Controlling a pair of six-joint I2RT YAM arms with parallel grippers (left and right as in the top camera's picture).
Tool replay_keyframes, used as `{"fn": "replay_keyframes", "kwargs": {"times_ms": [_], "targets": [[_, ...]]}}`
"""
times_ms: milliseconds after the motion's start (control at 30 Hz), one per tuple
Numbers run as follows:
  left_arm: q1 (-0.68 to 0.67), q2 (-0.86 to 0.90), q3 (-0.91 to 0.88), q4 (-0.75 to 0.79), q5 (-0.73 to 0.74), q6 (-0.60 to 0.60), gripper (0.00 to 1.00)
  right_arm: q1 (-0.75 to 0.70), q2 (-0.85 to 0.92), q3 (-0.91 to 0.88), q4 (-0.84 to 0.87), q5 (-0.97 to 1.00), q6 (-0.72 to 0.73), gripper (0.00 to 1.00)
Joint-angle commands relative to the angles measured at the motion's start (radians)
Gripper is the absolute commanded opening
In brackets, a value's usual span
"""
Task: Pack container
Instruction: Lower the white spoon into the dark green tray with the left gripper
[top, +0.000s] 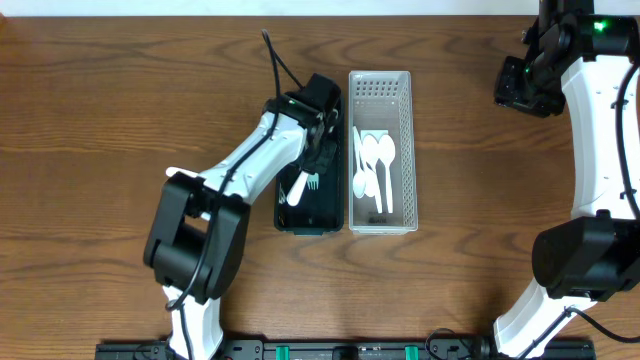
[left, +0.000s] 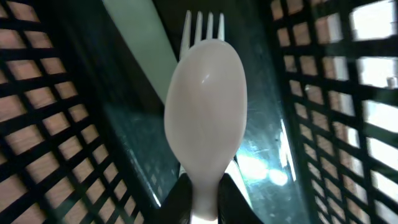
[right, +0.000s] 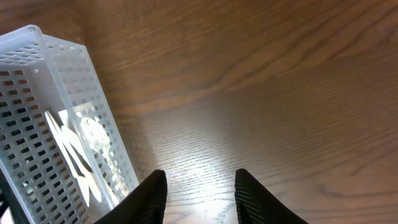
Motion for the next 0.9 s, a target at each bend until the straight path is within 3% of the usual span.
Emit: {"fn": "replay_keyframes", "kwargs": {"times_ms": [0,233,433,500,600,700,800,867], "targets": [[0.004,-0.002,0.003,-0.005,-0.005,0.016,0.43,-0.008,0.008,0.003,-0.004,0.002,0.0,0.39],[0.004,-0.048,0.006,-0.005,-0.055,0.016,0.48,-0.008,0.008,0.003,-0.003,0.002,0.0,0.39],[0.006,-0.217,0.071,-0.005,-0.144,0.008,0.48,-0.008,0.008,0.003,-0.003,0.002,0.0,0.39],[0.015,-0.287,0.084,0.011,-0.214,-0.055,0.48,-0.008,0.008,0.003,-0.003,0.002,0.0,0.39],[0.064,-0.375,0.084,0.017,-0.312,-0.273,0.55,-0.008,0.008,0.003,-0.003,0.002,0.0,0.39],[0.16,-0.42,0.083,-0.063,-0.332,-0.683,0.47,-0.008,0.008,0.003,-0.003,0.002,0.0,0.39],[0.264,-0.415,0.073,-0.16,-0.331,-1.063,0.49,-0.008,0.008,0.003,-0.004,0.002,0.0,0.39],[0.317,-0.4,0.054,-0.187,-0.316,-1.253,0.54,-0.008,0.008,0.003,-0.004,0.002,0.0,0.39]]}}
